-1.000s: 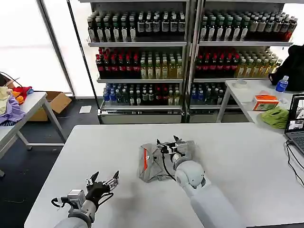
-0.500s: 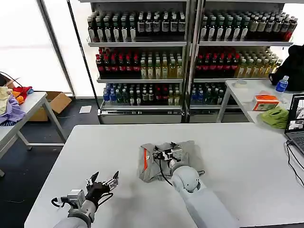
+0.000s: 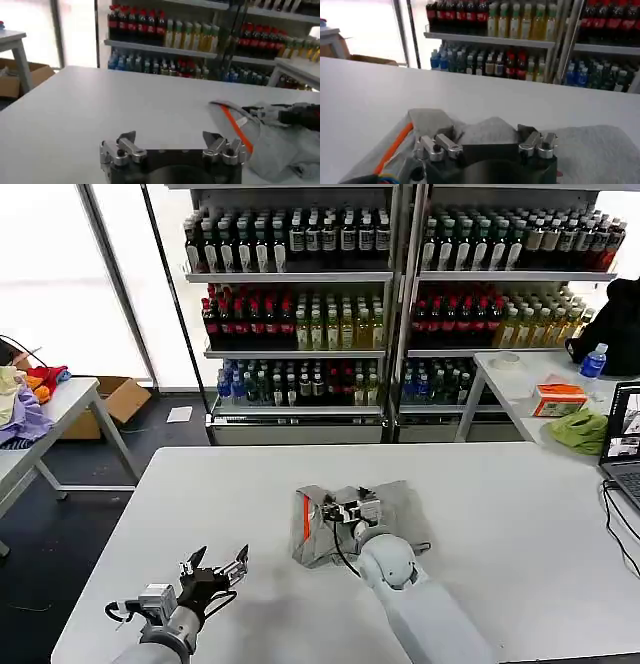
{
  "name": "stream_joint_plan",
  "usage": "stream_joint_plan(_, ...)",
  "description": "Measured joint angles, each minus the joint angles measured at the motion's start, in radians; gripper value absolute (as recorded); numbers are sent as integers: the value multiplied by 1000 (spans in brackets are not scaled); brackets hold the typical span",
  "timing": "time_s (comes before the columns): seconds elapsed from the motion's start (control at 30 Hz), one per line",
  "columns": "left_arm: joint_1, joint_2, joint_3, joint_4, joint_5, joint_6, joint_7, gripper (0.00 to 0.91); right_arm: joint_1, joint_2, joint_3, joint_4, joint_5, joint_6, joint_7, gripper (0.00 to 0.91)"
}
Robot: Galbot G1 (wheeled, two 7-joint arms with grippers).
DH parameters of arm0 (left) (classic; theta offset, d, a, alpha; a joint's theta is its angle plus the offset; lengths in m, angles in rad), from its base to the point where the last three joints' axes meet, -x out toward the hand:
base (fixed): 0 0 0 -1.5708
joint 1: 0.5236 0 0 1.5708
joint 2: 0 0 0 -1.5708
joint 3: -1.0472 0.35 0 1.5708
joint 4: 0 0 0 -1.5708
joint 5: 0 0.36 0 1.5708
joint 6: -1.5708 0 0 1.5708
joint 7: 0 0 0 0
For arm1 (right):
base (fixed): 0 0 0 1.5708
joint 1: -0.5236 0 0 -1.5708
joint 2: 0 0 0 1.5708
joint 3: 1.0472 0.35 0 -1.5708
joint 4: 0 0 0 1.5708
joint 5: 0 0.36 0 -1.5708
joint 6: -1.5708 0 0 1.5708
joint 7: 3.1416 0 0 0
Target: Fold and organize the clothes.
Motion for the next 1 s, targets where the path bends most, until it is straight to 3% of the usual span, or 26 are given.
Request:
stream_joint_plan(0.57, 8, -15, 12, -12, 11, 2, 0, 907, -71, -54, -13, 182, 27, -7, 23, 907)
stream_joint_plan(1.0, 26, -10, 4, -28, 10, 2, 4, 907, -57, -33, -17, 140, 65, -16, 30, 907)
